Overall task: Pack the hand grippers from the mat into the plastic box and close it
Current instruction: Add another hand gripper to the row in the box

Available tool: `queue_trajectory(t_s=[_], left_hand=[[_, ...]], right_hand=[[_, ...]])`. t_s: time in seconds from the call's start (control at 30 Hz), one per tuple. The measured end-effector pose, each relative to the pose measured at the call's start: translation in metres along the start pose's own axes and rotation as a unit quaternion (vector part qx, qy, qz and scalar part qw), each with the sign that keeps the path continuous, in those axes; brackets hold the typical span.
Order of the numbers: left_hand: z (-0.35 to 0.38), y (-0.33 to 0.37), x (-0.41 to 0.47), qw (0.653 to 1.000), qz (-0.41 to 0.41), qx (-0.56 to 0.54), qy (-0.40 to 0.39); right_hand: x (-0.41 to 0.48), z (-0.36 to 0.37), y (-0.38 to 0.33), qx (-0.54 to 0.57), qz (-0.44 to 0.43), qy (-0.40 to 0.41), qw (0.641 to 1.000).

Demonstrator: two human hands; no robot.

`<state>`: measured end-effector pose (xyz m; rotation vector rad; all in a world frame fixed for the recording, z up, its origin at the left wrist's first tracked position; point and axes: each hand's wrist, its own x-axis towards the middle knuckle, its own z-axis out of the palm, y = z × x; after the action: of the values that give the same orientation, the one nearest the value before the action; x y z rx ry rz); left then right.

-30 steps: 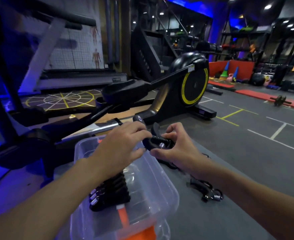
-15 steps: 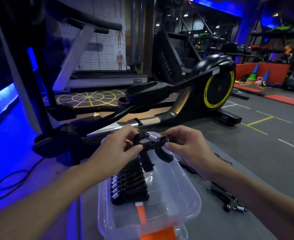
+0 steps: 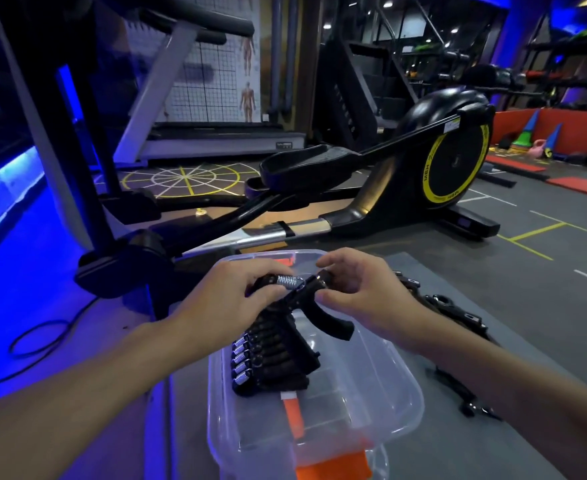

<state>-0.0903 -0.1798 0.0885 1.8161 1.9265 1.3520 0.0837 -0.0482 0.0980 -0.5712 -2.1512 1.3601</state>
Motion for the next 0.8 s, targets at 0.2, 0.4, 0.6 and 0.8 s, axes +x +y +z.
queue_trajectory(t_s=[0.2,0.4,0.6,0.8], left_hand=[[-0.006,-0.011,0.003,0.994,-0.034,-0.078,0.063],[-0.014,-0.011,0.001,0.997,-0.037,-0.041,0.053],[-0.010,-0.006,-0.003,0.998,-0.028,0.056,-0.024],[-0.004,-0.010,-0.004,0.996,-0.063,0.059,-0.015]], right_hand=[[0.000,-0.004,0.011,-0.125,0.026,-0.040,0.991],[0.003,0.003,0.005,-0.164,0.008,0.010,0.986],[0.001,0.009,0.011,-0.197,0.019,-0.015,0.980],[0.001,0.003,0.013,-0.136,0.027,-0.022,0.990]])
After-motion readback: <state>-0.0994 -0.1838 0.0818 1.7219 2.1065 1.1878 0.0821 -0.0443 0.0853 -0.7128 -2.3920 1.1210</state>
